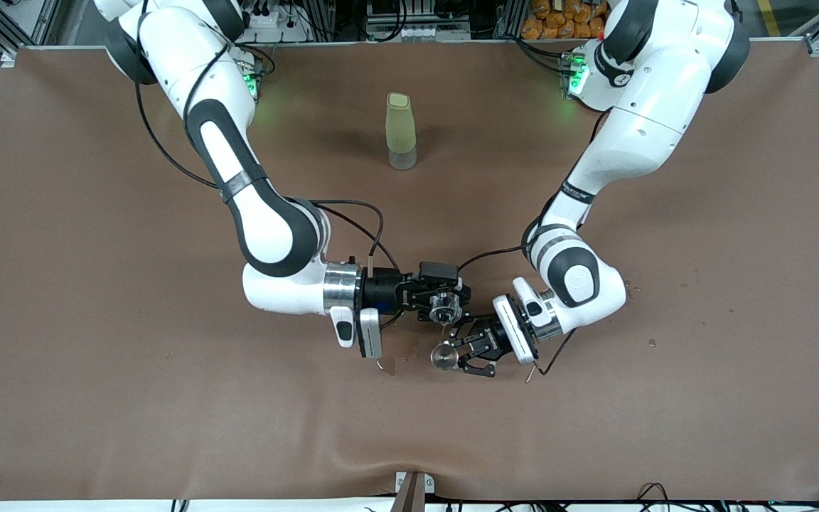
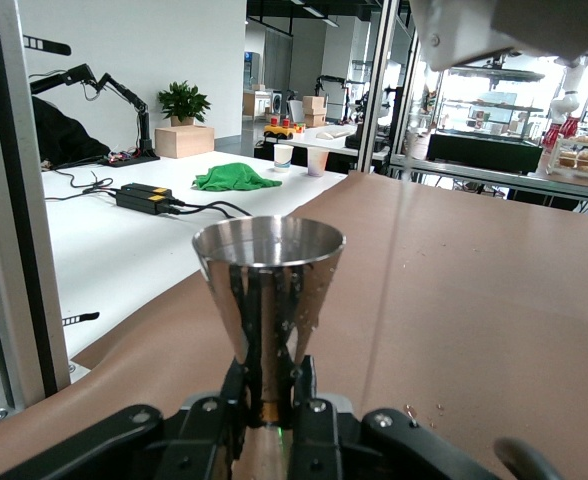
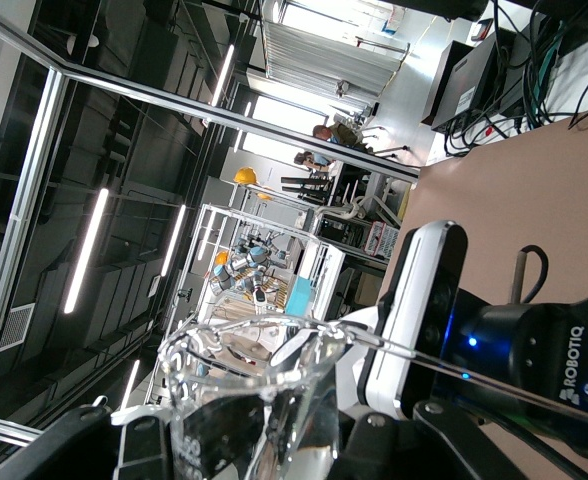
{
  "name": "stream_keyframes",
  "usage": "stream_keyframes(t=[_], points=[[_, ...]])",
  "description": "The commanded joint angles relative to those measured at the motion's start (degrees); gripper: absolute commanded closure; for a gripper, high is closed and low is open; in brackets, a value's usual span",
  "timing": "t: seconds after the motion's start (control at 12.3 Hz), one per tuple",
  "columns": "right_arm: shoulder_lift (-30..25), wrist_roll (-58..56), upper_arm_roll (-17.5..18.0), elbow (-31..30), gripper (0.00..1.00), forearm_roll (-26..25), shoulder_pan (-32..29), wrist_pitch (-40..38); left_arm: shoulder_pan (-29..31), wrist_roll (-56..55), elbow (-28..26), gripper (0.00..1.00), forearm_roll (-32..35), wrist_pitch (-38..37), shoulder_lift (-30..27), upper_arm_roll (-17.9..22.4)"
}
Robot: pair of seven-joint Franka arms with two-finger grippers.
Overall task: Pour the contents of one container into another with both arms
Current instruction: 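Pour liquid from the beaker into the jigger held by the left gripper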
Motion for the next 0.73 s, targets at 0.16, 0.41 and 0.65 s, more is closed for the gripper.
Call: stream_keyframes(t=[0.16, 0.41, 0.65], points=[[1.0, 3.3, -0.5, 3.6, 1.0, 0.9, 1.2, 3.6, 0.0, 3.6, -2.5, 1.0, -1.1, 0.2, -1.6, -0.7], [1.3, 3.5, -0.4, 3.8, 1.0, 0.9, 1.2, 5.2, 0.1, 4.3, -3.6, 1.0, -1.3, 0.1, -2.2, -1.0], [1.4, 6.3, -0.2, 4.1, 1.0, 1.0, 1.3, 5.4, 0.1, 4.2, -3.6, 1.0, -1.5, 0.0, -2.3, -1.1]])
